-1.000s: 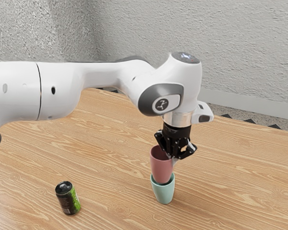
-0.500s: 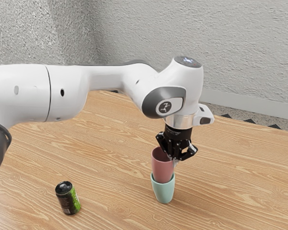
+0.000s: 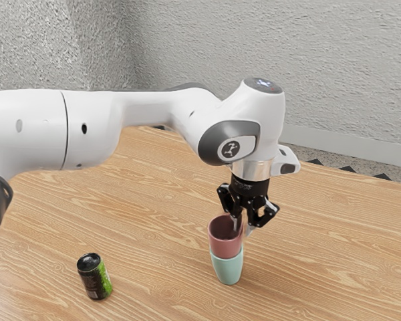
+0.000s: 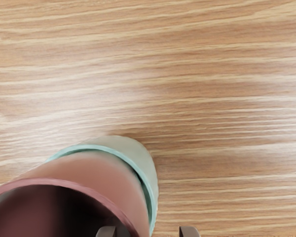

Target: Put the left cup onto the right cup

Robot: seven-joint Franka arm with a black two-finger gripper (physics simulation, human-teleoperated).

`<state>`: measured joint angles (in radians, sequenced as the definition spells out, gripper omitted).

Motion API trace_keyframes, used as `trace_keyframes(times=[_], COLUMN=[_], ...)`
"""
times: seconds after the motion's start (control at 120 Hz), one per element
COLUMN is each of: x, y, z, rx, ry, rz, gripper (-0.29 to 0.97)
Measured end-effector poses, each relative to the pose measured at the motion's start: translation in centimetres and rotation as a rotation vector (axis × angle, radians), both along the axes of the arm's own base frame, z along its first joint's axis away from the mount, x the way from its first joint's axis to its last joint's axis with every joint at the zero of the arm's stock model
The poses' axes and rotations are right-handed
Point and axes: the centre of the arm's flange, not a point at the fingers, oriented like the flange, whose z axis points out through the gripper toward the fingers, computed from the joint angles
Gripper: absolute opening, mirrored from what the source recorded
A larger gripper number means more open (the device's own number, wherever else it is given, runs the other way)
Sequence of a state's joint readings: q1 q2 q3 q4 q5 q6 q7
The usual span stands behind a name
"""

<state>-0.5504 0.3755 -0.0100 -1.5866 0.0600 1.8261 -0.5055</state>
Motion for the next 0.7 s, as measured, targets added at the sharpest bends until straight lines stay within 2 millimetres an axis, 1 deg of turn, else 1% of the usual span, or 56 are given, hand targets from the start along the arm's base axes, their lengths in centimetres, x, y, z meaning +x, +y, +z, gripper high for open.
trace_keyframes(times=[0.2, 0.342, 0.517, 0.6, 0.7], x=[-0.4, -0.7, -1.0, -1.1, -1.1], y=[-0.3, -0.3, 0.0, 0.2, 0.7], z=[0.6, 1.5, 3.6, 4.6, 5.4], rx=[0.0, -0.002, -0.012, -0.004, 0.001], ry=[0.0, -0.007, -0.029, -0.046, -0.06], rz=[0.006, 0.011, 0.018, 0.013, 0.01], gripper=[0.14, 0.15, 0.18, 0.25, 0.4])
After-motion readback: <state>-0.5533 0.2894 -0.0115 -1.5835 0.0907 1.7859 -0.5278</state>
